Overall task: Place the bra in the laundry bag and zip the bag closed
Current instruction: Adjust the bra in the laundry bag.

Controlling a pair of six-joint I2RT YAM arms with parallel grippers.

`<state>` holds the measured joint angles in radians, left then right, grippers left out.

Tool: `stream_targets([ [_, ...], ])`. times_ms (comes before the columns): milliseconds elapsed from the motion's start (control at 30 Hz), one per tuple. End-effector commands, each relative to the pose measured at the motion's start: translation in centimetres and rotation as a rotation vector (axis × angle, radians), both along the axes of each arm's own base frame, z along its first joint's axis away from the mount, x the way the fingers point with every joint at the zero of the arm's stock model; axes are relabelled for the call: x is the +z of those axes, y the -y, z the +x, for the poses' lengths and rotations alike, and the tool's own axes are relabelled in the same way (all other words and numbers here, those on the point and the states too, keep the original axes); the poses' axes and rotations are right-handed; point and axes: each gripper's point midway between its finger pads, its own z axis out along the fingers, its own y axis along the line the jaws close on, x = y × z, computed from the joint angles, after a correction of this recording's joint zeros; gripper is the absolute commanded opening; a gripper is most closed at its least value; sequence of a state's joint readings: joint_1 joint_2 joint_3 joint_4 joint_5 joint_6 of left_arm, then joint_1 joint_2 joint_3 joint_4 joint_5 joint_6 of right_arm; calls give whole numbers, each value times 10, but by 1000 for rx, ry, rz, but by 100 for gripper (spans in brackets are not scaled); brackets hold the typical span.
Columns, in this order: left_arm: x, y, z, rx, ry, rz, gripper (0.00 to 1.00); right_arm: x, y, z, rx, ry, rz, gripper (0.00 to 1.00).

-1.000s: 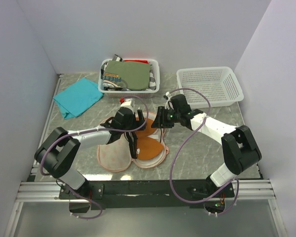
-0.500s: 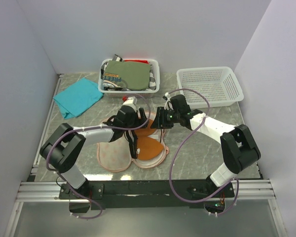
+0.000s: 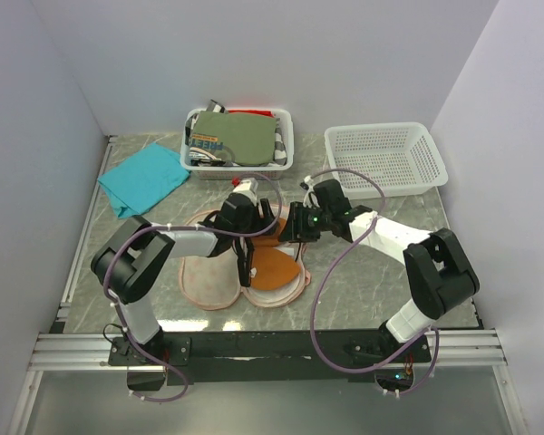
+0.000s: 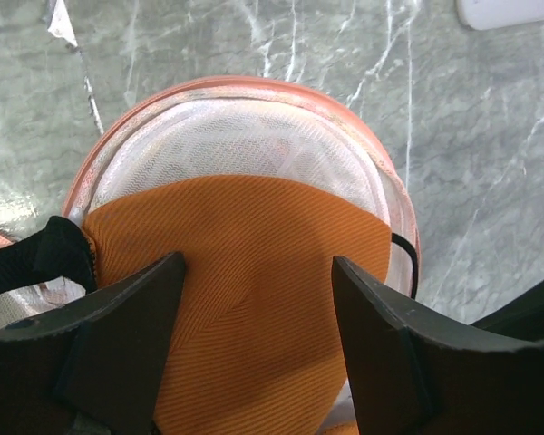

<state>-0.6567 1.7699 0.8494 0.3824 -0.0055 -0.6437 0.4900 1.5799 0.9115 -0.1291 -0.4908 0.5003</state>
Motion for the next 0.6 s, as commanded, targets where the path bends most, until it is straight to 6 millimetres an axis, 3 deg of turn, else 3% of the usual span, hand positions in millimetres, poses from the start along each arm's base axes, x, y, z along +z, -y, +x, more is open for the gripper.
stream_targets([
  [0,42,7,7,-2,88,-82,73,13,5,1,-17,52,12,50],
  [67,50,2,2,-3,102,-88,78,14,9,-1,-30,60,-2,51],
  [100,67,0,-1,-6,129,-105,79,14,12,0,-43,67,-15,51],
  [167,78,-9,-1,28,159,-92,82,18,17,-1,-59,83,-29,51],
  [200,97,-13,-3,34,191,-108,83,20,18,0,-66,92,-33,52],
  [267,103,-23,-9,50,198,-93,99,26,22,0,-75,107,-36,52],
  [300,120,-32,-10,84,233,-101,97,28,22,-1,-77,114,-36,53],
  [333,114,-42,-14,111,211,-67,96,30,23,-1,-79,119,-38,53],
  [400,122,-66,-13,219,220,-26,96,35,25,-2,-81,132,-39,54],
  [567,83,-132,-38,456,102,116,96,45,30,-5,-84,158,-41,55],
])
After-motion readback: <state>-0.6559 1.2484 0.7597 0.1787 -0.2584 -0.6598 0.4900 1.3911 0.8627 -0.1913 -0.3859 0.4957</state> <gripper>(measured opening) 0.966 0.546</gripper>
